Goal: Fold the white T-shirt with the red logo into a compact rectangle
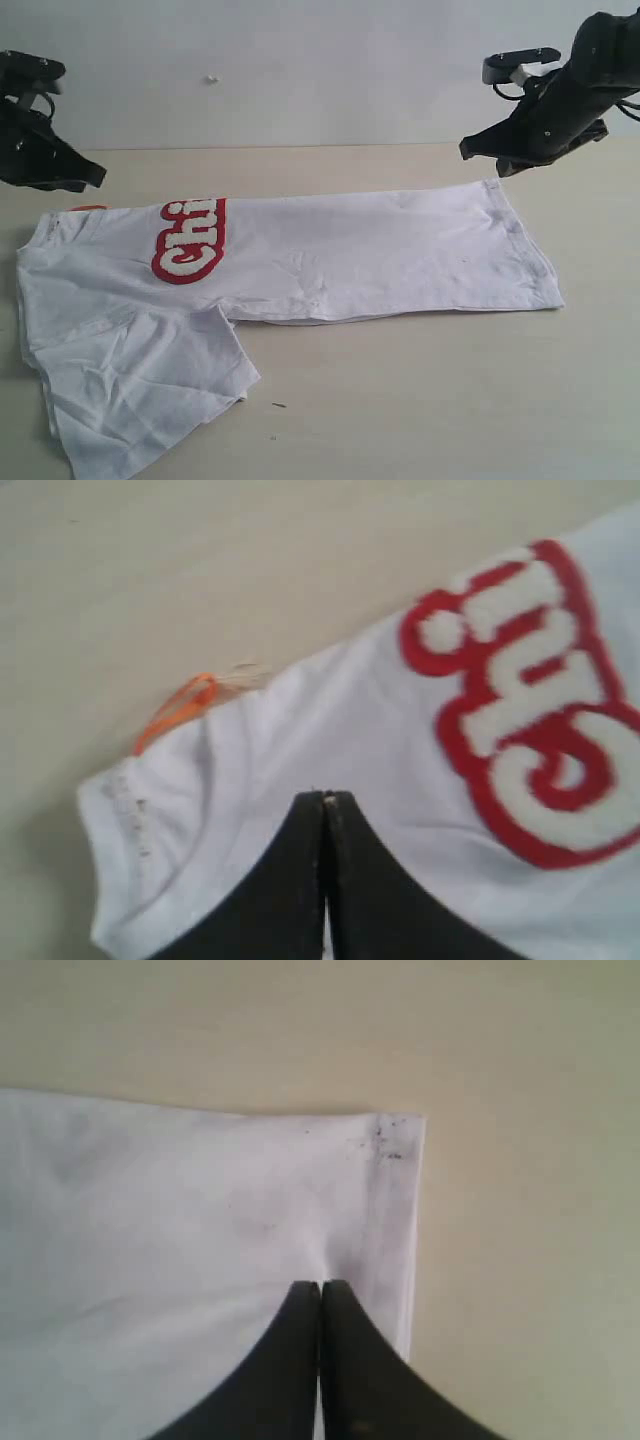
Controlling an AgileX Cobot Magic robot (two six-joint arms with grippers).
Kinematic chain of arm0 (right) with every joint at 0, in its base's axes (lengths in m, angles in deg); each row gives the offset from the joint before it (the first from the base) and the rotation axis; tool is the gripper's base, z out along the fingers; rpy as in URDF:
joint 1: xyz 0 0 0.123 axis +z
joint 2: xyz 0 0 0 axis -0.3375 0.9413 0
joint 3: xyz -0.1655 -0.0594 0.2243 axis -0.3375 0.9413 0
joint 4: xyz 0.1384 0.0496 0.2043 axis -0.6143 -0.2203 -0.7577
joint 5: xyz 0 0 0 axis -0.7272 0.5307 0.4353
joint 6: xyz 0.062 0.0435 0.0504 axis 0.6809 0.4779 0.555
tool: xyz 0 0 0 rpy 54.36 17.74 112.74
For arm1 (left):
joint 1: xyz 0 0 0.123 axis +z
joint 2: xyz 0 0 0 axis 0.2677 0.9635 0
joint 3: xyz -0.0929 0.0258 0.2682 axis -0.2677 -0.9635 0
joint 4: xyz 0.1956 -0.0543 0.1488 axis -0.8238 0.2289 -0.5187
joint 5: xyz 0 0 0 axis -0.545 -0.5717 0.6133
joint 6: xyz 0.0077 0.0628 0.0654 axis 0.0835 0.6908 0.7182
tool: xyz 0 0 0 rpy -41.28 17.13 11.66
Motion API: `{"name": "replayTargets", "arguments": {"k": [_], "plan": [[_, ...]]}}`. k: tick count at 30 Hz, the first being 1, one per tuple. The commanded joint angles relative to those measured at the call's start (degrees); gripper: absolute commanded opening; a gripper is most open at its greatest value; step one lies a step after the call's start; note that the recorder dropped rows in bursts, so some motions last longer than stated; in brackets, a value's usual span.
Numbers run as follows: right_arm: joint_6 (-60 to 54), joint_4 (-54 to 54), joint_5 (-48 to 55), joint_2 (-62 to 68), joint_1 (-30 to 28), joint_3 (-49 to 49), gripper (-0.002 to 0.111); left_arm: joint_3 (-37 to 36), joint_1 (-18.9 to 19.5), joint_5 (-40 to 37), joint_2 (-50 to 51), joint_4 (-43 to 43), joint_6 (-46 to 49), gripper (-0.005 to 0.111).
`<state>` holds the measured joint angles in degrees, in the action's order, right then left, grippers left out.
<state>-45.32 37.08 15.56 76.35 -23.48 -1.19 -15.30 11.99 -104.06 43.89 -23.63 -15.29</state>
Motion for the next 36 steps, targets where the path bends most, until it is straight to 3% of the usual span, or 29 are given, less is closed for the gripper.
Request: {"name": "replayTargets", "arguments": {"k": [1,6,11,15,18,22,24,33,36], "plan": [[-1.06,-0.97,4.24,-2.74,-0.3,0.82,0.009,-4.58,-3.91,-4.13,-8.02,4.67,2.24,0.0],[-1.06,-1.12,3.27,-6.95,-0.3,5.66,0.01,-12.47,-13.81,-8.08,-16.83,-1.86,1.36,0.0],[-2.53,-1.31,2.9,-10.39,-0.3,11.23,0.001,-20.44,-23.9,-11.29,-19.75,-2.95,-2.25,0.0],[-1.6,-1.31,2.33,-12.8,-0.3,13.75,0.0,-27.85,-33.39,-3.68,-19.79,-9.15,-9.35,0.001],[-1.6,-1.31,3.25,-14.04,-0.3,14.28,0.0,-31.17,-37.42,2.36,-18.27,-11.8,-13.21,0.015],[-2.11,-1.31,4.98,-15.12,-0.3,14.28,0.0,-31.5,-38.14,6.01,-14.23,-12.63,-16.47,0.049],[-2.11,-1.31,5.09,-15.62,-0.3,14.28,0.0,-31.38,-38.26,8.14,-11.84,-12.63,-17.34,0.059],[-2.48,-1.31,3.88,-15.88,-0.3,14.28,0.0,-31.26,-38.26,11.4,-4.63,-16.75,-17.48,0.055],[-2.48,-1.31,3.63,-15.88,-0.3,14.28,0.0,-31.26,-38.15,12.99,-3.25,-17.14,-17.48,0.043]]}}
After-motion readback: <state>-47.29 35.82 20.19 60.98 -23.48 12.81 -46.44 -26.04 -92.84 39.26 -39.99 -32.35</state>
